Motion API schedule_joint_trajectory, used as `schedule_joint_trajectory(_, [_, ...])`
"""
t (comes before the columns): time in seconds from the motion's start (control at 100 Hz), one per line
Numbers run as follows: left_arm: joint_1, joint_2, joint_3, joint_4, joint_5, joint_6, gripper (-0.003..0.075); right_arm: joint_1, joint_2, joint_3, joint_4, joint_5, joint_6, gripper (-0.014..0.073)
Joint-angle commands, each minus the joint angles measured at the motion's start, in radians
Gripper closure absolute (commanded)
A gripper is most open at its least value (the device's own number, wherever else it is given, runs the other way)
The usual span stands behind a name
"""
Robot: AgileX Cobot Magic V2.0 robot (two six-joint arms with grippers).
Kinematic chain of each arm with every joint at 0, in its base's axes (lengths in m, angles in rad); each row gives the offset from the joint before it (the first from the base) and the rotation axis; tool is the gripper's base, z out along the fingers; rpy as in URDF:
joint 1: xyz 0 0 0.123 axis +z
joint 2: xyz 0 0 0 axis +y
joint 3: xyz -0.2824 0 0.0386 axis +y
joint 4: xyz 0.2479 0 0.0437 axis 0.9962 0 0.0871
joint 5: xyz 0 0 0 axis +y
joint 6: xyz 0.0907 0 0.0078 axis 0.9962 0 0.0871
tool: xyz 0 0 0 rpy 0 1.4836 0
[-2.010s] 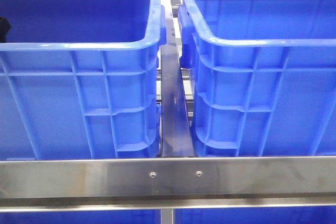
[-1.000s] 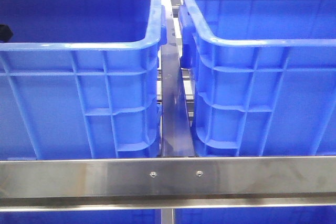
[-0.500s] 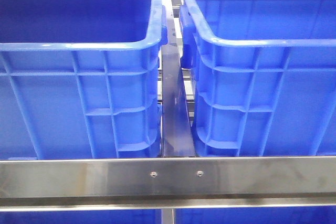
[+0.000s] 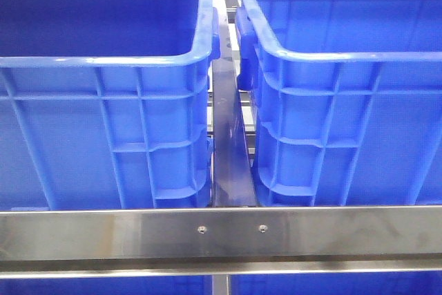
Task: Pick red and yellow buttons and place in box
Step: 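Grasp a yellow-capped push button with the left gripper and lift it, then grasp the yellow button's cap with the right gripper, release left gripper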
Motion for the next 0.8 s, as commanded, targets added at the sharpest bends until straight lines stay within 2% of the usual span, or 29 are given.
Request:
schedule_joint_trajectory(0.0, [-0.079, -0.027, -0.026, -0.026, -0.052, 0.026, 0.0733, 0.002, 0.003, -0.026, 0.017, 0.023, -0.010, 0.0661])
schedule_joint_trajectory(0.12, [-0.164, -0.027, -0.026, -0.027, -0.059, 0.044, 0.0733, 0.002, 0.003, -0.026, 0.017, 0.044, -0.010, 0.0640])
schedule_joint_trajectory(0.22, [-0.211, -0.027, -0.026, -0.027, -0.077, 0.044, 0.0733, 0.002, 0.003, -0.026, 0.017, 0.071, -0.010, 0.0550])
schedule_joint_trajectory(0.31, [-0.229, -0.027, -0.026, -0.033, -0.089, 0.044, 0.0733, 0.002, 0.003, -0.026, 0.017, 0.115, -0.010, 0.0393])
schedule_joint_trajectory(0.43, [-0.229, -0.027, -0.026, -0.038, -0.098, 0.044, 0.0733, 0.002, 0.003, -0.026, 0.024, 0.189, -0.010, 0.0128])
schedule_joint_trajectory(0.5, [-0.229, -0.027, -0.026, -0.040, -0.098, 0.044, 0.0733, 0.002, 0.003, -0.026, 0.062, 0.241, -0.009, 0.0031])
schedule_joint_trajectory(0.69, [-0.229, -0.027, -0.026, -0.051, -0.099, 0.044, 0.0733, 0.002, 0.051, -0.030, 0.247, 0.417, 0.033, 0.0015])
schedule_joint_trajectory(0.79, [-0.229, -0.027, -0.026, -0.060, -0.099, 0.044, 0.0733, 0.002, 0.133, -0.055, 0.256, 0.549, 0.098, 0.0015])
